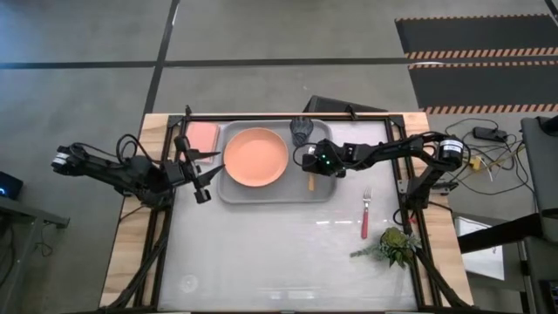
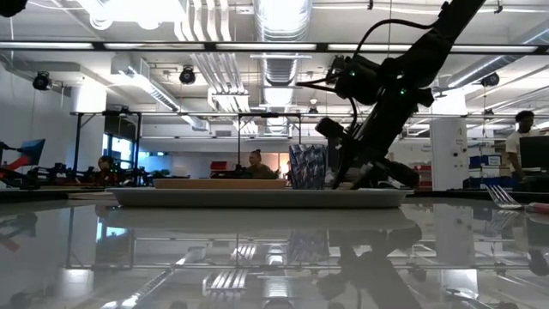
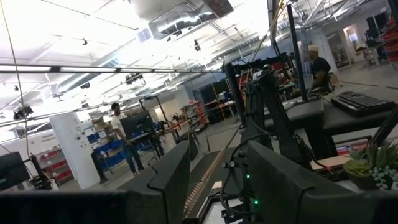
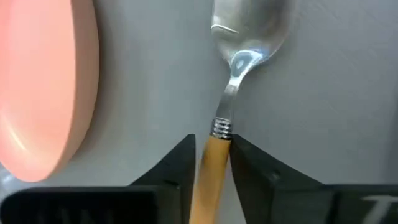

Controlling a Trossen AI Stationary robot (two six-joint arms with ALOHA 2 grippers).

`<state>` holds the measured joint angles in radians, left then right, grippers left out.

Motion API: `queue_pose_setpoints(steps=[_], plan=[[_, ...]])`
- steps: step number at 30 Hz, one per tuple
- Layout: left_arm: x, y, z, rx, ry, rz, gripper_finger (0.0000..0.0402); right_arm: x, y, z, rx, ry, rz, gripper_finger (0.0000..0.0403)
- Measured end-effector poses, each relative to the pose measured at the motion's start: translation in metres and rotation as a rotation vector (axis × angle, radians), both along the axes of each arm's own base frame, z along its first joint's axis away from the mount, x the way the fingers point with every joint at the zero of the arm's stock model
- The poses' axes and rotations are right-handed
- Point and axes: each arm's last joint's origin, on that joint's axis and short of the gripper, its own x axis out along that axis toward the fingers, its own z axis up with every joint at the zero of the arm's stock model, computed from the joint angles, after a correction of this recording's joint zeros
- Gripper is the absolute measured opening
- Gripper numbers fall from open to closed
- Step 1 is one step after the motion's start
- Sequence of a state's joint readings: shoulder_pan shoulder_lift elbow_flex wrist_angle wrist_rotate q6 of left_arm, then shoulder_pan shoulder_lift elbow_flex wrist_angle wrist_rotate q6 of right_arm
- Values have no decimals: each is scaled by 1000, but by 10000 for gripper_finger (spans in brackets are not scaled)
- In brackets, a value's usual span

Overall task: Pick and place plate/cup/fork/spoon on tray
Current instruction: Put the yellow spoon on the gray tray to the right side of the orange plate

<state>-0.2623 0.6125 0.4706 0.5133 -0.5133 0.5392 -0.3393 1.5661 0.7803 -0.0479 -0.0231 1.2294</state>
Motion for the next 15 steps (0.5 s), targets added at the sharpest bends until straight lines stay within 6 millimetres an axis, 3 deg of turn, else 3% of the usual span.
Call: queue_pose_setpoints(steps=[7,15], plan=[[0,0,0,0,1,-1,141,-1,0,8,-23,-23,21,132],[0,0,0,0,1,0,141,2,4,19,-102,-67,87,99]])
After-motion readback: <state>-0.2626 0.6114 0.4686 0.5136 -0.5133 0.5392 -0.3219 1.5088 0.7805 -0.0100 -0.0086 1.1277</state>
